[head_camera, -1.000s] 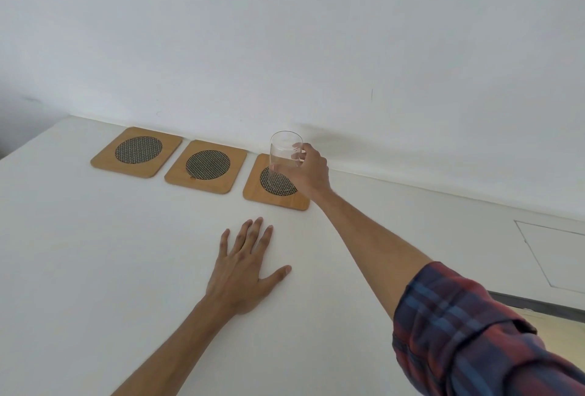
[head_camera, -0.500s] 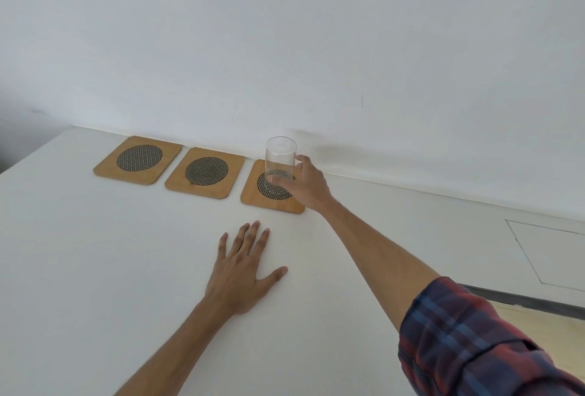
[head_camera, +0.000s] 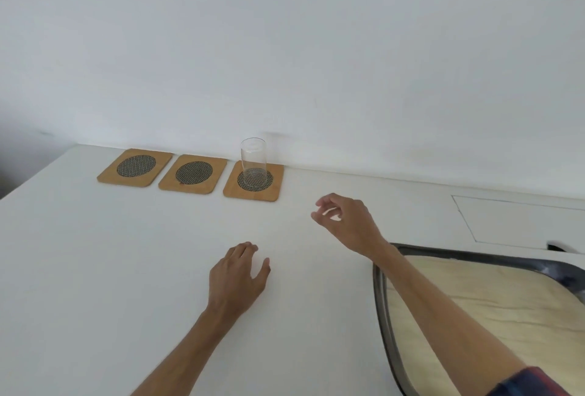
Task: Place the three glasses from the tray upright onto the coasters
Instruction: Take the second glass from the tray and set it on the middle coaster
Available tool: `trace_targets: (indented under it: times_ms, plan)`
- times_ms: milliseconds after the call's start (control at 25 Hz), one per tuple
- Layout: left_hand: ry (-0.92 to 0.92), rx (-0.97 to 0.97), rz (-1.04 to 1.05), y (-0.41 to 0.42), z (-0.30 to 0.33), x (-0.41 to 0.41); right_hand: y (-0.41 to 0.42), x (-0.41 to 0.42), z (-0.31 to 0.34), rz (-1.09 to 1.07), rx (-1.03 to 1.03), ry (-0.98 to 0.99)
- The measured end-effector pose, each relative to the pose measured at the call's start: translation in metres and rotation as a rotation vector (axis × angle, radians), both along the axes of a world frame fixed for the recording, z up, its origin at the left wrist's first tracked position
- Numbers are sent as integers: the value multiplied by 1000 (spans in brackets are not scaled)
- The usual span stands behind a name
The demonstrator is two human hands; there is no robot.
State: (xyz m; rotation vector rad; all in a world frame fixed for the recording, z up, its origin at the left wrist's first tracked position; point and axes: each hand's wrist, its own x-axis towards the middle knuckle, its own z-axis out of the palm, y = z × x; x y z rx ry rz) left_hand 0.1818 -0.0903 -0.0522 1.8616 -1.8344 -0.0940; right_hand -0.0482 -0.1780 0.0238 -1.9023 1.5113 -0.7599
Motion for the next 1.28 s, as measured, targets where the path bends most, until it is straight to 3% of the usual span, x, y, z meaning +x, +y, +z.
trace_targets:
  times_ms: [440,640,880,1000,1280]
  plan:
    - [120,-98,-269,96,33,-158,162,-198,12,-114,76,195]
    - [211,91,-446,117,39,-243,202,-280,6,-110,183,298]
    - [120,284,-576,118,26,-267,212,-289,-12,-19,333,278]
    - [62,338,-559,141,26,-329,228,-344,-16,65,393,264]
    - [130,326,-550,138,30,-329,221,-338,-16,125,308,201]
